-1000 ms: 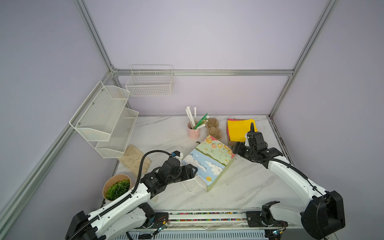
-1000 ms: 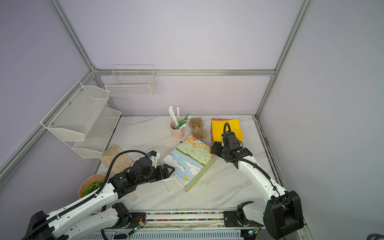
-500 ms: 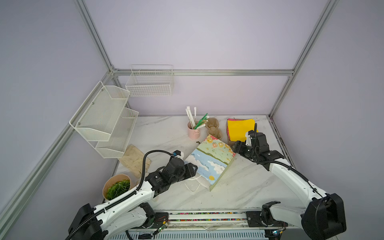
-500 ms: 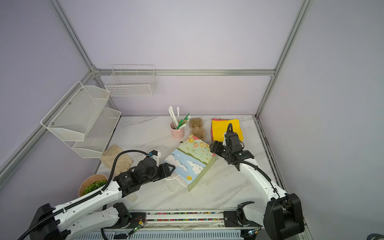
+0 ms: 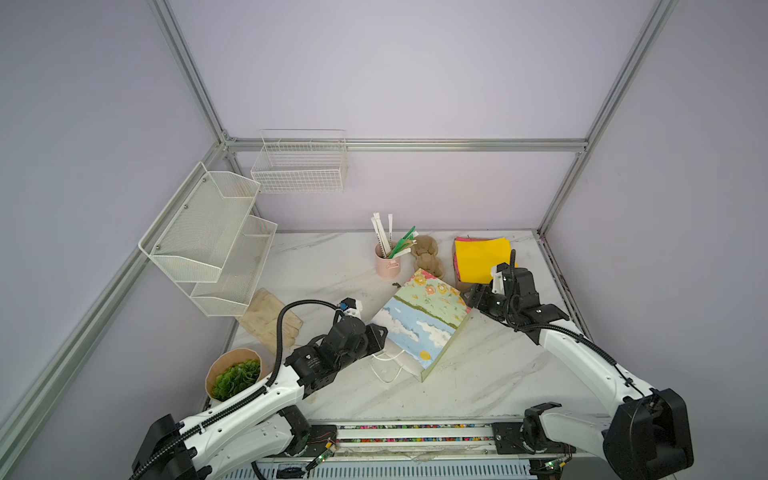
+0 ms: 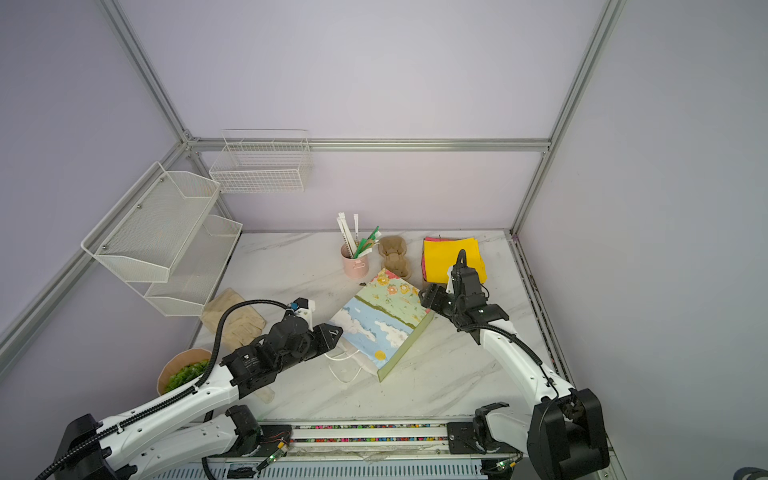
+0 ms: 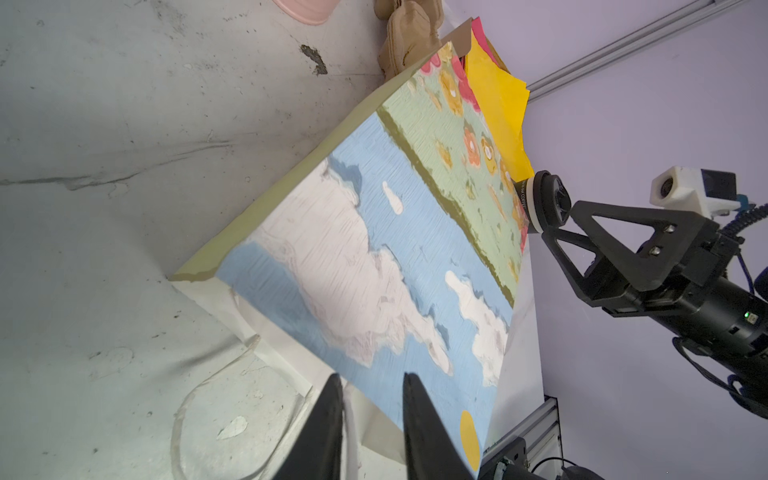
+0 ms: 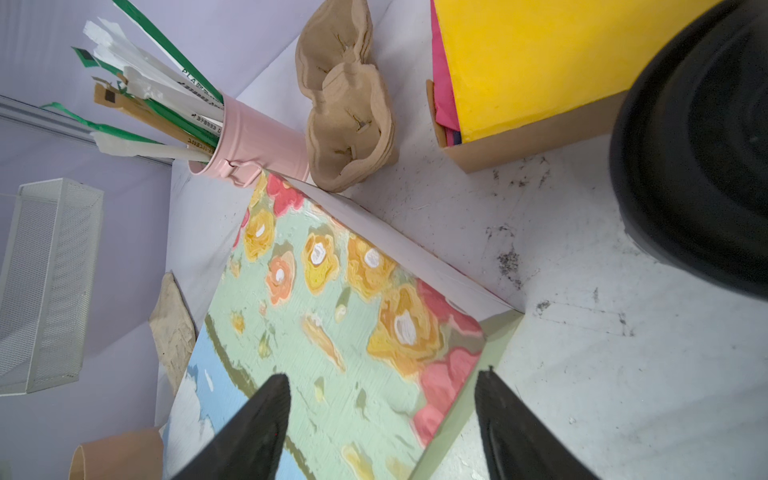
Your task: Pack the takeout coffee
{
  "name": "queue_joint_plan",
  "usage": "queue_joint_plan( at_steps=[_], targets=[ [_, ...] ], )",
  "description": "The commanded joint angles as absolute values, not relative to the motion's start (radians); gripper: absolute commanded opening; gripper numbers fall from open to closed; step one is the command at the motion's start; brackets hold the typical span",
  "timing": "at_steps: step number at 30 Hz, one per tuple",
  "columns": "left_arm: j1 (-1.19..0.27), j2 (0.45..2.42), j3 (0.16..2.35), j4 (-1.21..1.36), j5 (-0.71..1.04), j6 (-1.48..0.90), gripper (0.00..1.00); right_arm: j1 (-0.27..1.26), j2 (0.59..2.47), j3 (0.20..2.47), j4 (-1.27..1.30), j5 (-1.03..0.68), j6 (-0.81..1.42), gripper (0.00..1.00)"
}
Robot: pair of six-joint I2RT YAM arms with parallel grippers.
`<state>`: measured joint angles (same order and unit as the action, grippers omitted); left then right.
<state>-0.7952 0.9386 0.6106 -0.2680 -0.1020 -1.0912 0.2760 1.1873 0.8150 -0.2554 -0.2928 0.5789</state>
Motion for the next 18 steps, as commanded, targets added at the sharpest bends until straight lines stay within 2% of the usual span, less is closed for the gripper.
queue_joint_plan(
  at_steps=[1, 3, 7, 10, 18],
  targets=[
    [-0.800, 0.948, 0.620, -0.232, -0.124, -1.082, 0.16, 0.265, 1.175, 0.811, -0.242, -0.281, 0.584, 0.74],
    [-0.800, 0.954, 0.630, -0.233, -0.123, -1.073, 0.12, 0.260, 1.175, 0.813, -0.244, -0.284, 0.584, 0.74],
    [-0.801, 0.953, 0.638, -0.242, -0.124, -1.062, 0.11, 0.254, 1.175, 0.818, -0.250, -0.282, 0.581, 0.74],
    [-0.800, 0.950, 0.641, -0.249, -0.128, -1.052, 0.00, 0.250, 1.176, 0.817, -0.250, -0.288, 0.576, 0.74],
    [-0.801, 0.860, 0.712, -0.348, -0.177, -0.993, 0.00, 0.243, 1.193, 0.853, -0.291, -0.350, 0.552, 0.76]
  ],
)
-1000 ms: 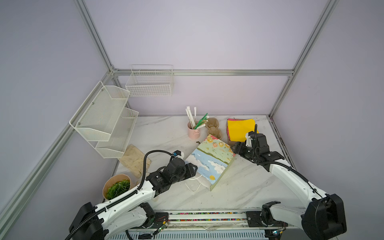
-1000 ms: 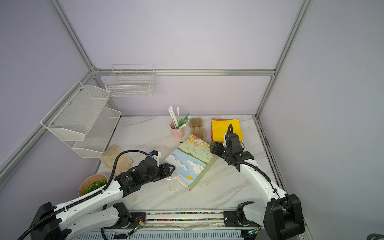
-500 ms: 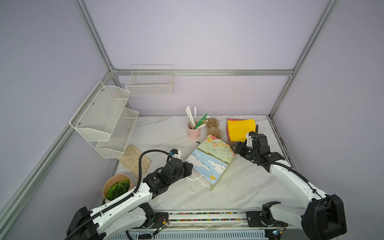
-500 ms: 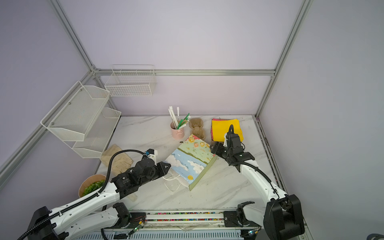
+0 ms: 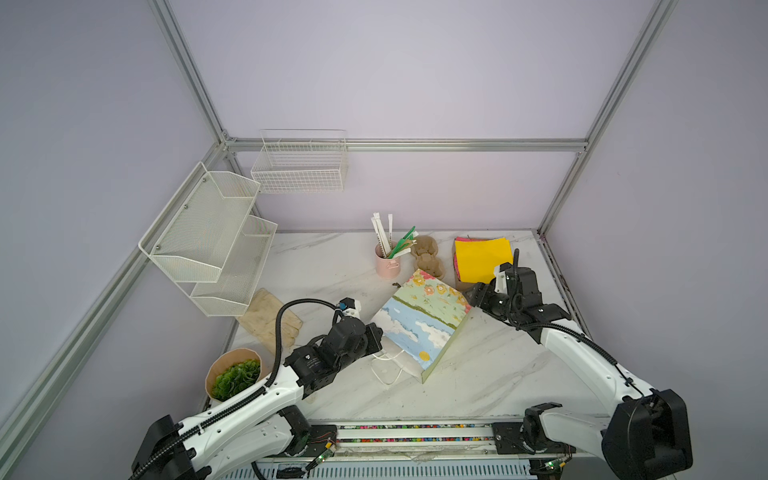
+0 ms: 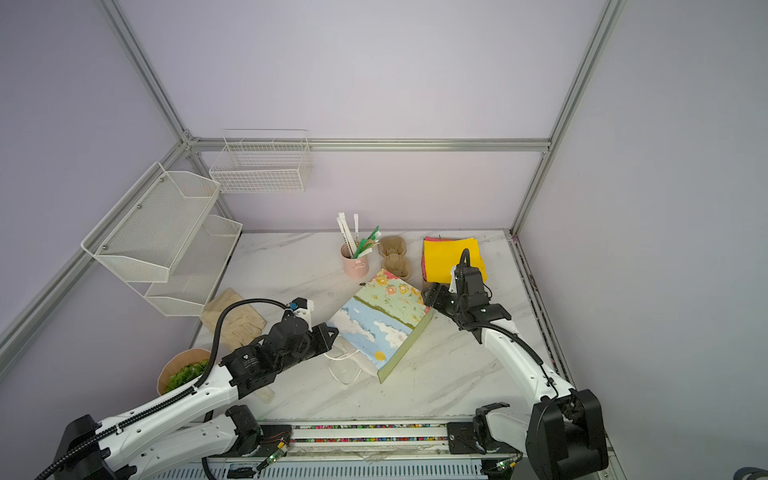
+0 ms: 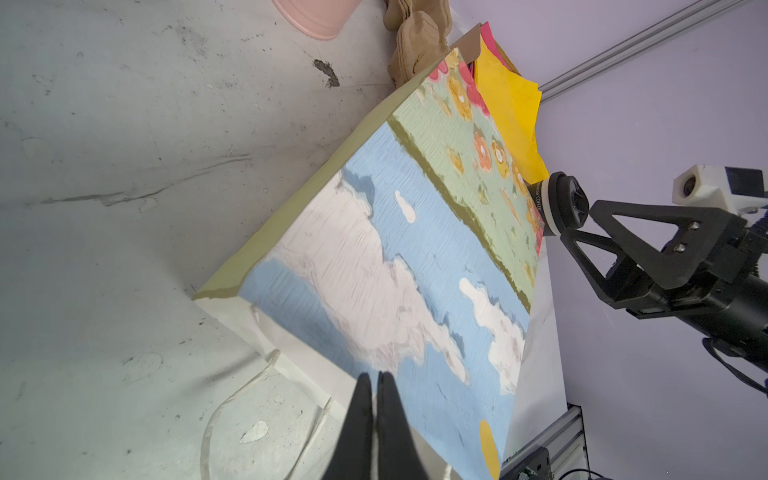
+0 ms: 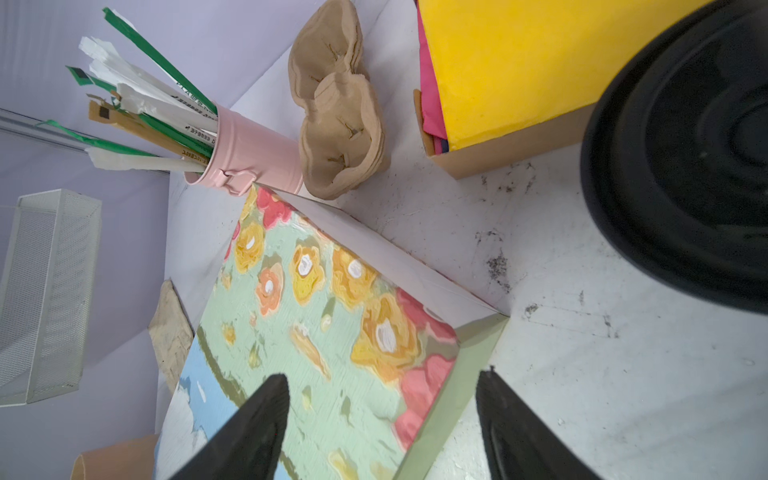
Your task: Pack the takeout coffee
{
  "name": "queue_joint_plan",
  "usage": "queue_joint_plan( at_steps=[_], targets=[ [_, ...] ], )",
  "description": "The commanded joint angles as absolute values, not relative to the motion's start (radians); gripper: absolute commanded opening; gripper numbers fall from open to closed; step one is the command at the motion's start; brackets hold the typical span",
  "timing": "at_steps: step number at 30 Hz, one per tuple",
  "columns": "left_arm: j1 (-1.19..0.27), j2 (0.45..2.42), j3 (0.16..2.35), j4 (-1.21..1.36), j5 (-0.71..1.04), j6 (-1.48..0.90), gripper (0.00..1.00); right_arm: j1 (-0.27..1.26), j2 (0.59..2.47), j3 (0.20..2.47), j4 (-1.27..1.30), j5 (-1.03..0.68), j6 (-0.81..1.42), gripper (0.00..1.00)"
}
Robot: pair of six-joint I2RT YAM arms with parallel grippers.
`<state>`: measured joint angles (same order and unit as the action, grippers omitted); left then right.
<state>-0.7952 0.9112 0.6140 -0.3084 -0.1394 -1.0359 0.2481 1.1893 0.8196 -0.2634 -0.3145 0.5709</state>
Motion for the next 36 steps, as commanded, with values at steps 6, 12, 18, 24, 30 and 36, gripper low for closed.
queue_joint_plan(
  at_steps=[6, 12, 18, 24, 30, 36],
  targets=[
    [-0.800, 0.870, 0.801, -0.362, -0.128, -1.002, 0.00, 0.305, 1.103, 0.913, -0.368, -0.293, 0.461, 0.78],
    [-0.801, 0.930, 0.940, -0.376, -0.082, -1.010, 0.00, 0.484, 1.039, 0.971, -0.434, -0.192, 0.431, 0.78],
    [-0.804, 0.977, 1.048, -0.401, -0.089, -0.988, 0.00, 0.544, 0.938, 0.963, -0.460, -0.209, 0.425, 0.78],
    [-0.804, 1.035, 1.138, -0.445, -0.118, -1.038, 0.00, 0.666, 0.837, 1.022, -0.533, -0.088, 0.370, 0.76],
    [-0.805, 1.115, 1.256, -0.521, -0.135, -1.028, 0.00, 0.818, 0.820, 1.102, -0.599, 0.013, 0.321, 0.71],
    [-0.805, 1.173, 1.351, -0.588, -0.166, -1.016, 0.00, 1.004, 0.901, 1.220, -0.684, 0.169, 0.298, 0.71]
  ],
)
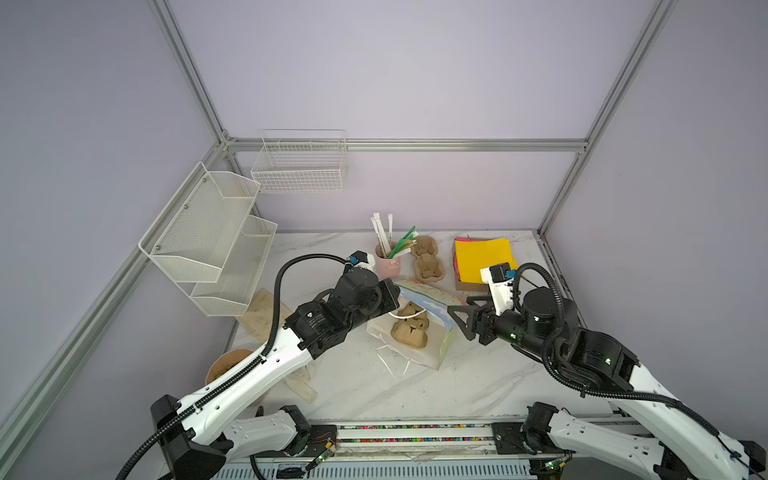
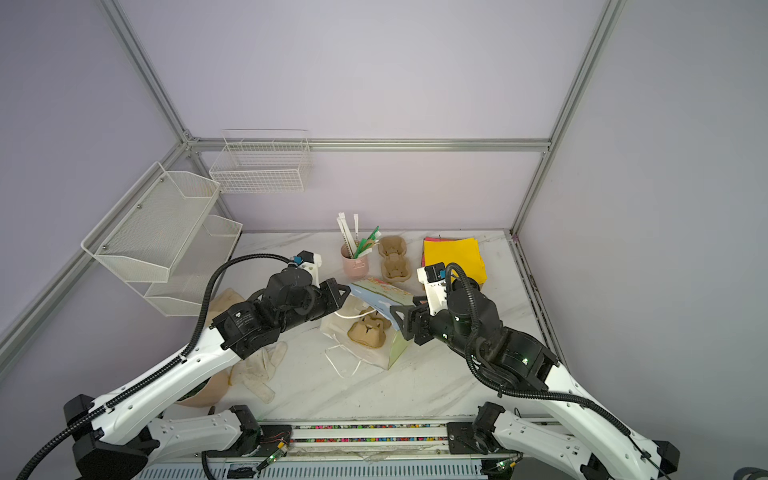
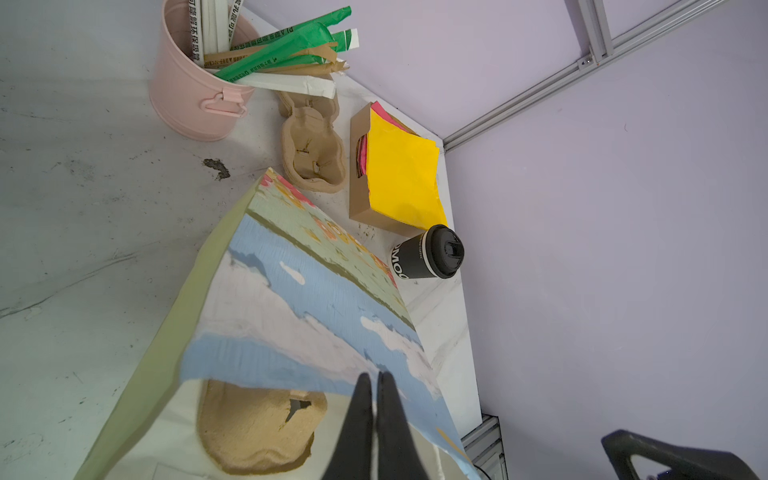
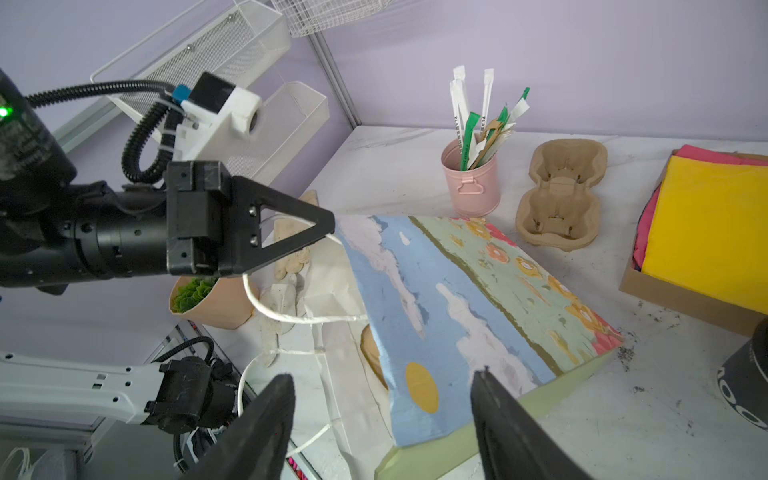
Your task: Pack the takeout coffee
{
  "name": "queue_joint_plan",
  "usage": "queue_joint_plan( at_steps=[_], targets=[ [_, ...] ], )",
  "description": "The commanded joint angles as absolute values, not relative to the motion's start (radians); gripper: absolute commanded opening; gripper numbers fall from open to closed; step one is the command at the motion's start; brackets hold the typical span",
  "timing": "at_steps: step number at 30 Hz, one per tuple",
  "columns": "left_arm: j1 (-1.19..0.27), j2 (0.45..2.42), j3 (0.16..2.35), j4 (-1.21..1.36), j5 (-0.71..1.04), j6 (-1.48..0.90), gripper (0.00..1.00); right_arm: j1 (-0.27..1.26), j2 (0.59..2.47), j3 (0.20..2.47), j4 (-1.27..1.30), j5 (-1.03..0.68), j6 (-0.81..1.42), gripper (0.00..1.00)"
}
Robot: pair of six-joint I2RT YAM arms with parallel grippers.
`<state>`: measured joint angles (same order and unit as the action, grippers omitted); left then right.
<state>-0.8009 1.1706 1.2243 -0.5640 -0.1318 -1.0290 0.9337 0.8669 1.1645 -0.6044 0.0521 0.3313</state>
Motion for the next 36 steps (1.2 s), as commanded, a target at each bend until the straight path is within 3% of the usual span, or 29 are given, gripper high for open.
queue_joint_plan(
  at_steps=[1, 4, 8, 11, 27, 36],
  targets=[
    [-0.804, 1.178, 1.358, -0.593, -0.172, -1.013, 0.00, 1.042, 0.921, 1.250, -0.703, 0.209, 0.298, 0.70],
    [-0.805, 1.189, 1.373, -0.601, -0.177, -1.009, 0.00, 1.182, 1.000, 1.279, -0.728, 0.298, 0.325, 0.70],
    [-0.805, 1.202, 1.384, -0.607, -0.172, -1.006, 0.00, 1.485, 1.190, 1.318, -0.790, 0.570, 0.404, 0.70],
    [-0.805, 1.201, 1.373, -0.607, -0.169, -1.006, 0.00, 1.569, 1.280, 1.371, -0.814, 0.622, 0.438, 0.69],
    [-0.804, 1.175, 1.322, -0.603, -0.136, -1.009, 0.00, 1.562, 1.335, 1.308, -0.717, 0.520, 0.447, 0.63],
    [-0.802, 1.160, 1.319, -0.600, -0.115, -0.983, 0.00, 1.438, 1.301, 1.221, -0.671, 0.465, 0.409, 0.60]
  ],
)
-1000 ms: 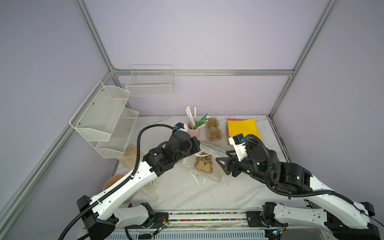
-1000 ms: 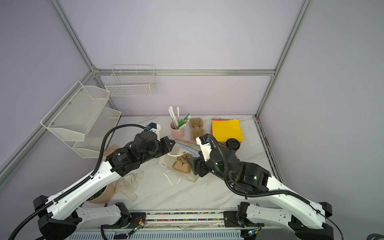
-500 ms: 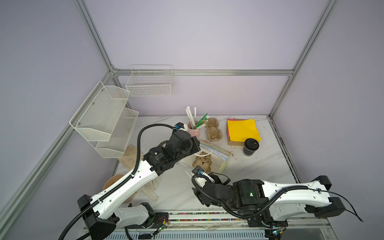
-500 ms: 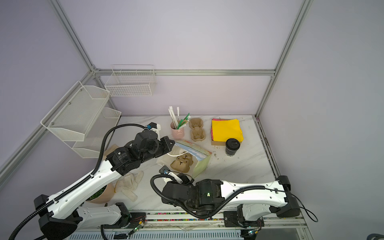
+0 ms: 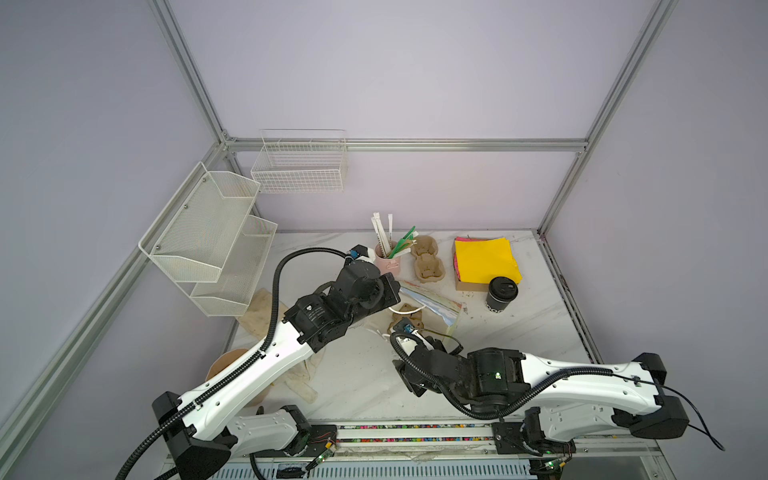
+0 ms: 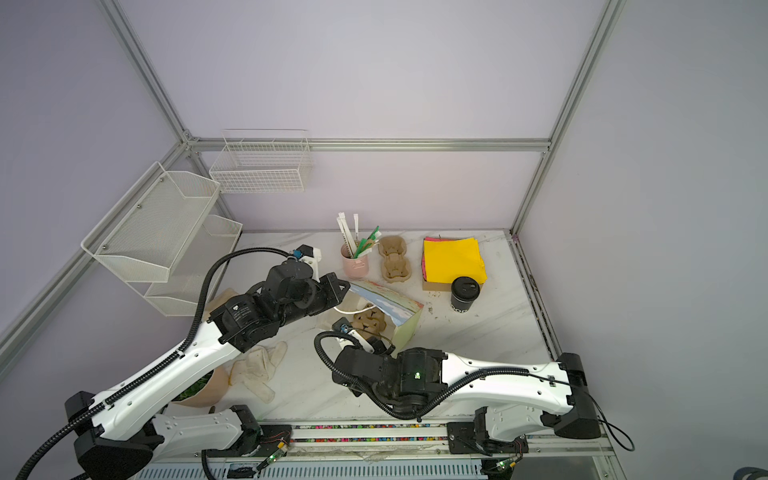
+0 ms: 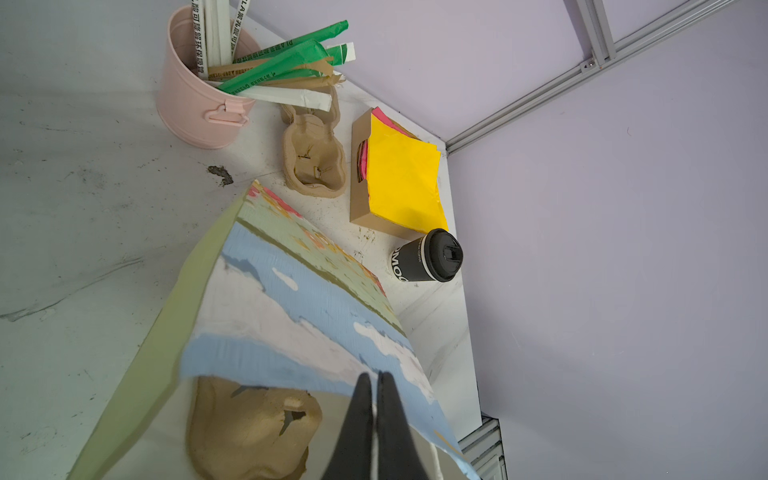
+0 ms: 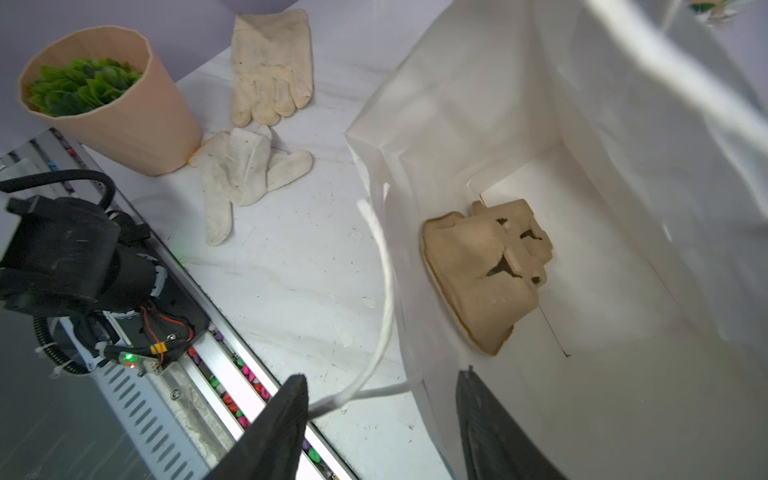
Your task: Pack the takeout coffee
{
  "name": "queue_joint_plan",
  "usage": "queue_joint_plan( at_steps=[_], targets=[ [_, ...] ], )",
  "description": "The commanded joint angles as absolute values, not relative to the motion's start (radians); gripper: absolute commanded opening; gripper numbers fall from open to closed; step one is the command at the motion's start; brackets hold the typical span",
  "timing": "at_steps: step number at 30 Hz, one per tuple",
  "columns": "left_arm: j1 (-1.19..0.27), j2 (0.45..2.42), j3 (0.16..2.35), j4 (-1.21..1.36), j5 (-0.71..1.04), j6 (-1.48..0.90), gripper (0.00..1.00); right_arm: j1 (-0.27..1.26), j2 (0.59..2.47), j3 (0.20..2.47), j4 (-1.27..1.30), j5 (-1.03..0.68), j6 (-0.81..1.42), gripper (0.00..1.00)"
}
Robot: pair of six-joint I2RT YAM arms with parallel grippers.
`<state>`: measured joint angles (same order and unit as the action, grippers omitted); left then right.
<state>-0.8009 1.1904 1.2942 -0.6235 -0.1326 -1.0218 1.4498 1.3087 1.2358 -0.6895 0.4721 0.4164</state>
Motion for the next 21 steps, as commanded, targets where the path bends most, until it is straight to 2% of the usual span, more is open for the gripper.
queue_joint_plan(
  at_steps=[1, 6, 15, 21],
  targets=[
    [-0.802, 1.160, 1.318, -0.601, -0.111, -0.977, 0.00, 1.421, 1.303, 1.216, -0.667, 0.461, 0.402, 0.59],
    [-0.802, 1.161, 1.309, -0.601, -0.097, -0.965, 0.00, 1.401, 1.347, 1.229, -0.671, 0.477, 0.382, 0.56],
    [-0.799, 1.178, 1.309, -0.604, -0.072, -0.947, 0.00, 1.377, 1.315, 1.241, -0.682, 0.501, 0.348, 0.54],
    [-0.793, 1.181, 1.305, -0.595, -0.074, -0.933, 0.00, 1.371, 1.249, 1.237, -0.677, 0.433, 0.337, 0.55]
  ],
)
